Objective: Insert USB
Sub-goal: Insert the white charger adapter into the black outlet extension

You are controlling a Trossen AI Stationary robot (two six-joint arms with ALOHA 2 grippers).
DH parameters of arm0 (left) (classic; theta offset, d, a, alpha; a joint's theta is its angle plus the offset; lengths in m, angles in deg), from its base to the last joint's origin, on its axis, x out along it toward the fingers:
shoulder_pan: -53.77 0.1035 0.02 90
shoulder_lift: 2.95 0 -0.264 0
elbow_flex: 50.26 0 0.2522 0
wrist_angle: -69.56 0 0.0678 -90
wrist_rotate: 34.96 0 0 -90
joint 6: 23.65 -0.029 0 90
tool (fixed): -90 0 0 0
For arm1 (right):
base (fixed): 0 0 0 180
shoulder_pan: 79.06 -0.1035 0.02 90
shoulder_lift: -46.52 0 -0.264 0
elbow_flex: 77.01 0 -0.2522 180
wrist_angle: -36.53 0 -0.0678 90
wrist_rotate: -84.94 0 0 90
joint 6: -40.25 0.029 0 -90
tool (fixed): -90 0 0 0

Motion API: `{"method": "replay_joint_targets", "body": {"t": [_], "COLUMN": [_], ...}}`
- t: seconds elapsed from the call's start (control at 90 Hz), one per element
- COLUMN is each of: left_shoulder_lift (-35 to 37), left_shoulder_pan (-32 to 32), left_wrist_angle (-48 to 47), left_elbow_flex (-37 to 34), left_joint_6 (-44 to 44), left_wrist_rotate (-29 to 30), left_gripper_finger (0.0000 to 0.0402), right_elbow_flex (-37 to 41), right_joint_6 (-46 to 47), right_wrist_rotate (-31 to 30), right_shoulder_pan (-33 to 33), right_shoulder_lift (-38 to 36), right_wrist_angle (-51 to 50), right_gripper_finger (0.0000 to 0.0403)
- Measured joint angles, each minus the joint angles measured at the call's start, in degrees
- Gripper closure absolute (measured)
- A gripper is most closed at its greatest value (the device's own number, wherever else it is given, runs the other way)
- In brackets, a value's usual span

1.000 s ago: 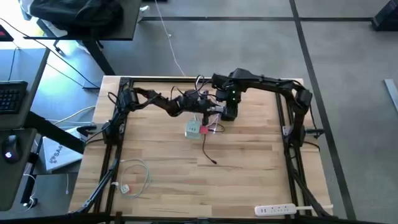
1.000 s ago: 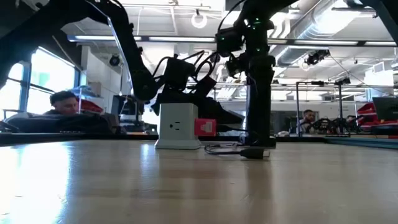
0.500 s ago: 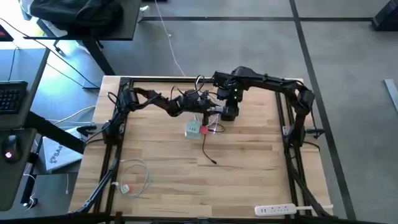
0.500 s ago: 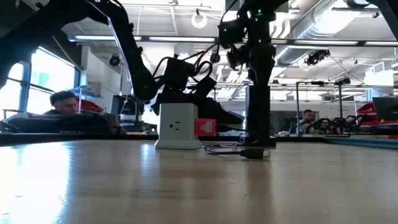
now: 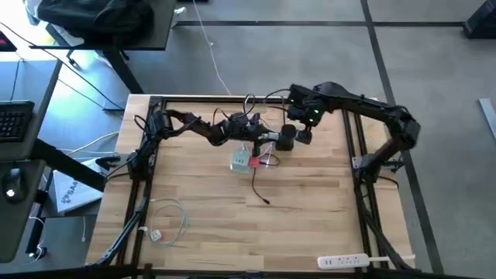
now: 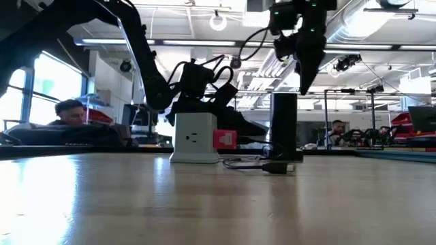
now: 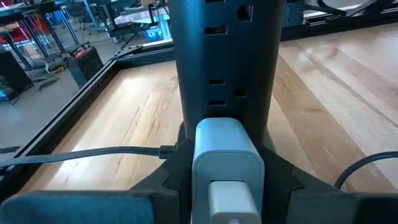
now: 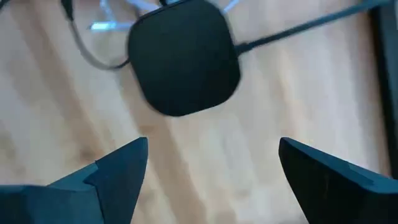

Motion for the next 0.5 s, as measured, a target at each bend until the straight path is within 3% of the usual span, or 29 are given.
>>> {"method": "replay_joint_targets", "body": {"t": [0.2,0.5], "left_shoulder_lift": [0.0,0.0], "left_shoulder_pan": [-0.1,-0.6], "left_wrist_angle": [0.0,0.0], "left_elbow_flex": [0.0,0.0], "left_joint_6": [0.1,1.0], "left_wrist_rotate": [-0.1,0.3], "left_gripper_finger": [0.0309,0.0309], "right_elbow_flex": [18.3,32.9], "right_joint_6": [-4.3,-10.1], "right_wrist_rotate": [0.3,6.6], "right_shoulder_pan": [0.9,3.2], "right_shoulder_lift": [-8.5,-7.6], "right_wrist_angle": [22.4,47.7], "right_gripper_finger": [0.0075,0.0077]}}
